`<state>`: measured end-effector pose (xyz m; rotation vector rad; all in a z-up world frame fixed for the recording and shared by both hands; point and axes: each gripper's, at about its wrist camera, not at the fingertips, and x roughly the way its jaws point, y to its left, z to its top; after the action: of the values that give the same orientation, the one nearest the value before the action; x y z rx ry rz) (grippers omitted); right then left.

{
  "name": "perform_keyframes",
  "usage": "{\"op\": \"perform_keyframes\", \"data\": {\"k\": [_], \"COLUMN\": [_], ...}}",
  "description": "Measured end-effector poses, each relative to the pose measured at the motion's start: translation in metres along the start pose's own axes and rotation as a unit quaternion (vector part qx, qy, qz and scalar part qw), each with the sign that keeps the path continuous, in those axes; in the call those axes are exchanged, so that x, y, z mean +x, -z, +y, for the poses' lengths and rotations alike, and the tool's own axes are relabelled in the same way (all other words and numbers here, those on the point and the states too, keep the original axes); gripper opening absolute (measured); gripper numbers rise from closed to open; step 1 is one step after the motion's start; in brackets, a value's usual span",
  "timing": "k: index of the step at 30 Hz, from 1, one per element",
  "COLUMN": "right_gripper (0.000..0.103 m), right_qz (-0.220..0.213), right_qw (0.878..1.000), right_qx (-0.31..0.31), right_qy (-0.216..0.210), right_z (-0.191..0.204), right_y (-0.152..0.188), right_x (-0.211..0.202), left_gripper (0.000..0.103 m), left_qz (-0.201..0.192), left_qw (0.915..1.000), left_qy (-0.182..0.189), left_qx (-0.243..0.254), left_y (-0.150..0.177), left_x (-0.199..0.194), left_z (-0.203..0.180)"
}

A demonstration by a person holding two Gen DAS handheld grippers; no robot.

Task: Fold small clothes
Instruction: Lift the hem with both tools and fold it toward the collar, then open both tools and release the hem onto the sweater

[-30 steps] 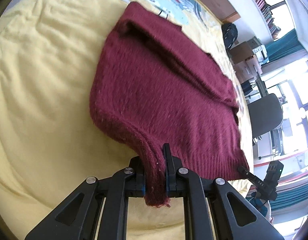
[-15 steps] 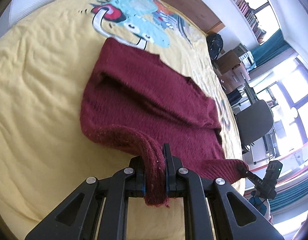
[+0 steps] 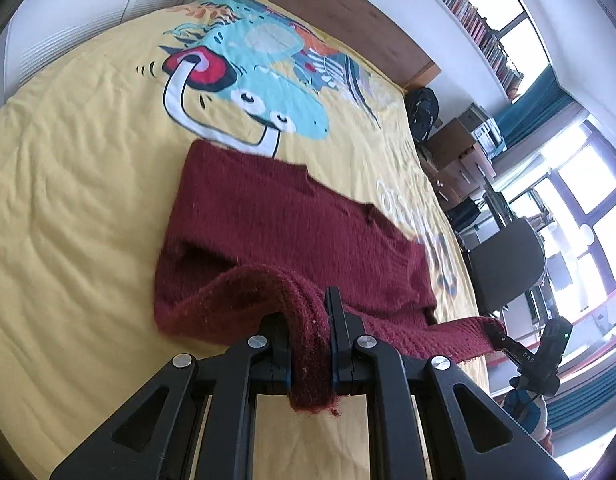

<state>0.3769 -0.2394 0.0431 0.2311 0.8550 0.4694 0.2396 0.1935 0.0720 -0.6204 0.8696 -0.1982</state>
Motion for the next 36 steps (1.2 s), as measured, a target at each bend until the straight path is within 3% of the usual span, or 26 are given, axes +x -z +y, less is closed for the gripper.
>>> {"op": "perform_keyframes", "data": {"k": [17, 24, 32, 36], "right_gripper": [0.01, 0.01, 0.013, 0.019], "right_qz": [0.001, 0.026, 0.057, 0.075], "right_qw": [0.999, 0.998, 0.995, 0.993], "right_qx": [-0.015, -0.001, 0.016, 0.016], "right_qy": [0.029, 0.049, 0.079, 0.089], "right_z": [-0.009, -0.024, -0.039, -0.041], "right_y": [-0.083, -0.095, -0.098, -0.097], "right_x": [0.089, 0.141, 0.189, 0.207], "left_gripper": [0.01, 0.01, 0.011, 0.019], "left_qz": [-0.01, 0.01, 0.053, 0.068], "left_qw": [0.9997, 0.9987, 0.9942, 0.9932], "left_qy": [-0.021, -0.049, -0.092, -0.088], "left_qx": [0.007, 0.0, -0.015, -0.034], "left_y": [-0.078, -0.099, -0.102, -0.1], "left_x": [0.068, 0.116, 0.168, 0.18], "left_z": [0.018, 0.041, 0.071, 0.085]}}
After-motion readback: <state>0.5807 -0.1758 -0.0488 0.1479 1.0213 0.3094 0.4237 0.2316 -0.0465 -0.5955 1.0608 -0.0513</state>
